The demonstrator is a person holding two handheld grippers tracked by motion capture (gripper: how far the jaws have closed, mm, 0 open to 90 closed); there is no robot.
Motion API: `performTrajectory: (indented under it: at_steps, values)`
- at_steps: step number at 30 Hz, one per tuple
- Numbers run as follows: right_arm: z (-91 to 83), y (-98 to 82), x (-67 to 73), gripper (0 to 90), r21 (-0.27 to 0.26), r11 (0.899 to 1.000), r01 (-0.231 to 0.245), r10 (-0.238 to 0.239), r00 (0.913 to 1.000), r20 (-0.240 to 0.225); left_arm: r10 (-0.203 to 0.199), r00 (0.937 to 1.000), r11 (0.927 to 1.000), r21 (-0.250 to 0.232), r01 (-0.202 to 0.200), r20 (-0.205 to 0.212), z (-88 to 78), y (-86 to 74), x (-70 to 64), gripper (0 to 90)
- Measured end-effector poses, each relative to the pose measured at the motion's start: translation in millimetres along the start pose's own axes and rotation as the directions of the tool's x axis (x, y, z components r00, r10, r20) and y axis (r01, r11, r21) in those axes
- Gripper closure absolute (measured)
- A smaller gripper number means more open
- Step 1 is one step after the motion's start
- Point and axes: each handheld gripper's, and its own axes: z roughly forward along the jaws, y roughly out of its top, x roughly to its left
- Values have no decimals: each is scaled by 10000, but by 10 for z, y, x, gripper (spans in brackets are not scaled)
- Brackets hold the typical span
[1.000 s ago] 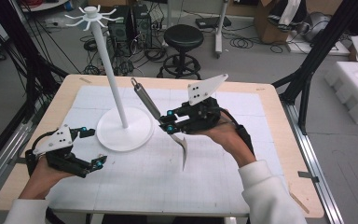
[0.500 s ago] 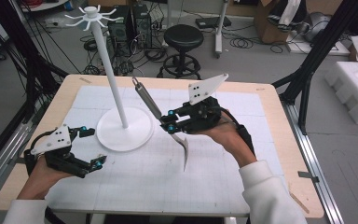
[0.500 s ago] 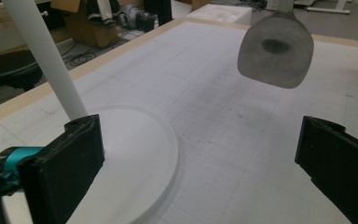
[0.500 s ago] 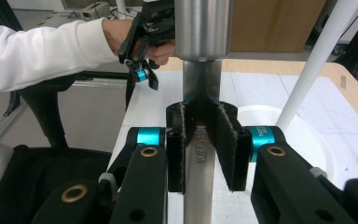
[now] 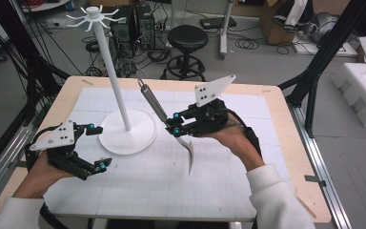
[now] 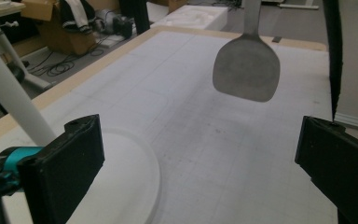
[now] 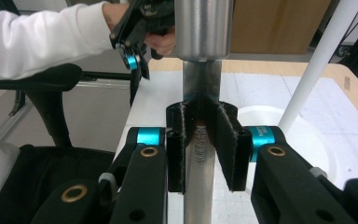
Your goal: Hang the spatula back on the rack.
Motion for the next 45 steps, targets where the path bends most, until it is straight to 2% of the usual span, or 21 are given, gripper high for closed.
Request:
performTrajectory:
  at_steps: [2,4,9,11,12,15,16,23,31,35,36,37,38,39,40,45]
  values:
    - [-4,0,-2,749,-31,10000,-27,26,10000,-59,190,9997,9998,-20,-190,151,-13,122,37,17]
    - [-9,-2,2,749,23,9999,-100,100,9999,-70,289,9994,9996,10,-289,198,-20,159,54,18]
    - [-2,-2,-4,749,-36,10000,-71,71,9999,-96,558,9963,9984,-10,-559,655,-17,322,121,17]
    - [-1,-3,-17,749,-82,10000,11,-11,10000,-91,576,9943,9983,-52,-574,903,-3,391,139,18]
    - [-3,-8,-19,749,-64,9999,-101,101,9999,-100,709,9912,9975,-54,-707,1117,14,463,149,18]
    - [-1,-13,-25,749,-43,9999,-140,140,9998,-116,706,9882,9975,-40,-707,1358,38,535,152,18]
    - [6,-13,-28,749,-6,10000,-98,98,9998,-144,853,9848,9962,35,-868,1513,63,603,156,18]
    - [38,-9,-24,749,-10,9999,-113,113,9996,-243,1099,9772,9933,142,-1143,1817,147,806,131,18]
    - [68,-2,-18,749,-45,10000,-20,18,9995,-315,1205,9702,9920,126,-1259,2103,230,977,100,18]
    - [89,6,-5,750,16,10000,-5,5,9991,-425,1398,9626,9895,34,-1445,2321,296,1086,64,19]
    - [101,11,1,749,10,10000,1,-1,9989,-463,1452,9590,9889,-35,-1488,2432,320,1140,49,44]
    - [101,11,1,749,10,10000,1,-1,9989,-463,1452,9590,9889,-35,-1488,2432,320,1140,49,52]
    - [106,17,12,750,56,9999,-94,97,9985,-533,1512,9561,9881,-116,-1532,2510,337,1192,40,52]
    - [111,20,4,749,5,10000,42,-41,9986,-533,1512,9561,9881,-116,-1532,2510,337,1192,40,53]
    - [113,21,6,749,-4,10000,37,-38,9986,-525,1493,9533,9884,-130,-1512,2624,346,1233,32,52]
    - [135,22,-2,749,-41,9998,195,-197,9983,-551,1487,9508,9886,-176,-1496,2719,349,1304,34,52]
